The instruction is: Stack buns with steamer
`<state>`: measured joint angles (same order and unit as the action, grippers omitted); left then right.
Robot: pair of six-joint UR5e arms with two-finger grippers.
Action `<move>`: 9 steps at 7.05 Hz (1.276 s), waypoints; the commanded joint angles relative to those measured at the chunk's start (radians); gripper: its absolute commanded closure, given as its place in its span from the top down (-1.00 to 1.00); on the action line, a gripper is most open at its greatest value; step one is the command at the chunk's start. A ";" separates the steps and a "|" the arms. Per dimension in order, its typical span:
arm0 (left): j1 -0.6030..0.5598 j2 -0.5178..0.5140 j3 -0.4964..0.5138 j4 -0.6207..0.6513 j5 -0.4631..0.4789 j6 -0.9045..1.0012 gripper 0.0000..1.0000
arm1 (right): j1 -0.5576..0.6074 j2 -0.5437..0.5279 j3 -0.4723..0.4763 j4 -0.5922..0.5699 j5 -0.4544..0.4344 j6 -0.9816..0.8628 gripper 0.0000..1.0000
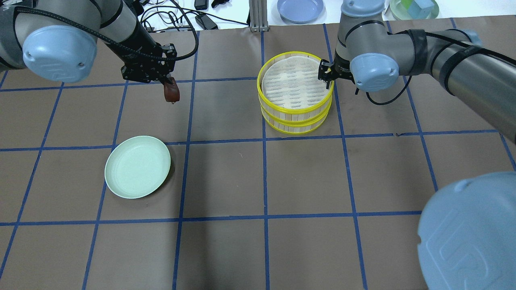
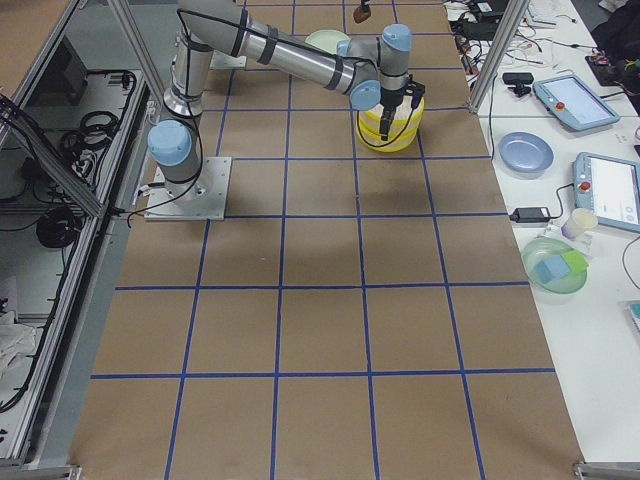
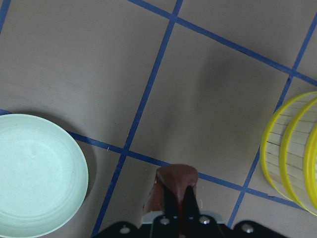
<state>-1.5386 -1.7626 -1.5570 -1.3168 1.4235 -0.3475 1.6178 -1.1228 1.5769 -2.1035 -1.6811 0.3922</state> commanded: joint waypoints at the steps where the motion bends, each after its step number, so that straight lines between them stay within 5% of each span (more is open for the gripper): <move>1: 0.000 0.000 0.000 0.001 -0.002 -0.004 -1.00 | -0.002 0.000 0.000 0.002 -0.014 -0.006 0.96; 6: -0.002 -0.003 -0.002 0.025 -0.049 -0.079 -1.00 | -0.042 -0.018 -0.002 0.014 -0.009 -0.055 1.00; 9: -0.005 -0.001 -0.002 0.027 -0.128 -0.193 -1.00 | -0.042 -0.194 -0.020 0.159 0.003 -0.056 1.00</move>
<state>-1.5417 -1.7651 -1.5585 -1.2915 1.3409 -0.4713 1.5758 -1.2434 1.5654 -2.0217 -1.6811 0.3359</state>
